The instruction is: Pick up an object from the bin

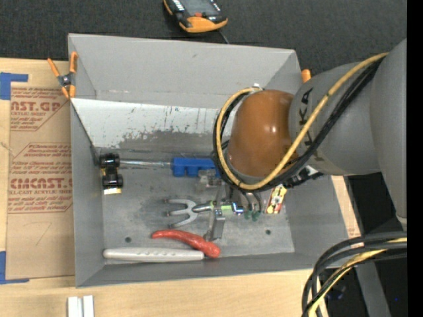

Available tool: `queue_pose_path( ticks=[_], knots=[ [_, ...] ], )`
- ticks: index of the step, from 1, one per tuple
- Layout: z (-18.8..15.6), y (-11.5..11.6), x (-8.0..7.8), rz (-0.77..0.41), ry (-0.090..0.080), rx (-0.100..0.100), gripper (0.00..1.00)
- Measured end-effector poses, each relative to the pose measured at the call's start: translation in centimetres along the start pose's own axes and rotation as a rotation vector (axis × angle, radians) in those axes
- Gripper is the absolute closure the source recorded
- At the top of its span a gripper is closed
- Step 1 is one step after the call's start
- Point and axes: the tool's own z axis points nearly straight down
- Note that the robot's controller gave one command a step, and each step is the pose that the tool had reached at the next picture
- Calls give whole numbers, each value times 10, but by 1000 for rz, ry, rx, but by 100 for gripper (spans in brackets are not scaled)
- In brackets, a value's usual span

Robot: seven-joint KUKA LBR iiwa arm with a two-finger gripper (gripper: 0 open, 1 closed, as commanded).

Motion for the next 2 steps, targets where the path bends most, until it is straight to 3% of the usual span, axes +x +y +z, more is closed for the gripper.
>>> queue_pose_path(
  ticks=[1,2],
  knots=[
    [0,0,0,0,0,0,0],
    [10,2,8,-431,-1,0,0]
  ],
)
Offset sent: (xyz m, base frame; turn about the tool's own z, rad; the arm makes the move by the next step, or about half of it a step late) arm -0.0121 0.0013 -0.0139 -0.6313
